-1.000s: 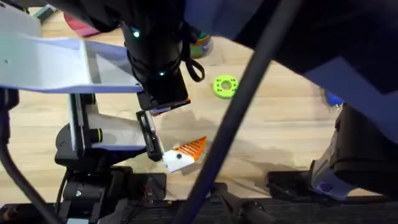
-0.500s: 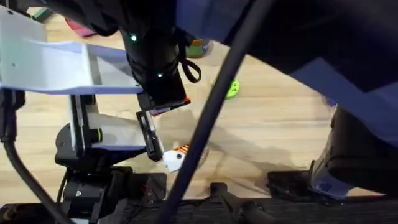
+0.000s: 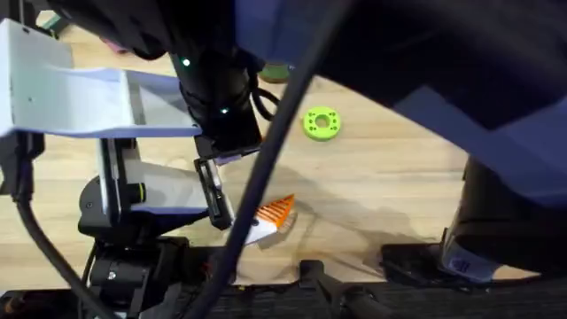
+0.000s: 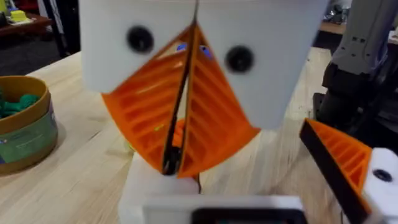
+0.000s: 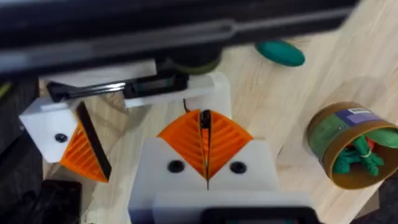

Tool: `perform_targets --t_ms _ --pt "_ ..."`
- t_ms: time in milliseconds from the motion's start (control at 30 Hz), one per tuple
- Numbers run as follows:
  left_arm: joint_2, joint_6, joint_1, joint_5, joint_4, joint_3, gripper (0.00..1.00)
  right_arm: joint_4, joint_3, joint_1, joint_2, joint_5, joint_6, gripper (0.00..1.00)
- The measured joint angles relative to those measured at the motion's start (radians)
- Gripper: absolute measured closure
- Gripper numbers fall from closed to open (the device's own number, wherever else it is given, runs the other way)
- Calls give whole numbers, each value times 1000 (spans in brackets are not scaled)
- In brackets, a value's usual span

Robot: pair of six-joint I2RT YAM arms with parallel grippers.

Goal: Pick up the gripper from the table and insert it into the empty holder that is missing its gripper. Then pick up a screw, insert it into the mounting hole, and use the screwdriver to tighten it. Finally, clean up the table by picking up the vegetable and placing it into the bucket.

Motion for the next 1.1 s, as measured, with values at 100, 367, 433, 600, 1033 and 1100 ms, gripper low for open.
perform_targets --t_ms 100,367,433,600,1033,1100 --pt "0 0 0 0 0 0 15 0 0 0 8 -6 0 991" --pt "0 0 0 3 0 0 14 0 0 -2 9 -16 0 991" --pt "0 0 0 3 0 0 14 0 0 -2 9 -16 0 991" --pt "0 0 0 3 0 0 14 0 0 -2 9 -16 0 991" --pt "0 0 0 3 0 0 14 -1 0 -2 9 -24 3 8" --pt "0 0 0 3 0 0 14 -1 0 -2 9 -24 4 8"
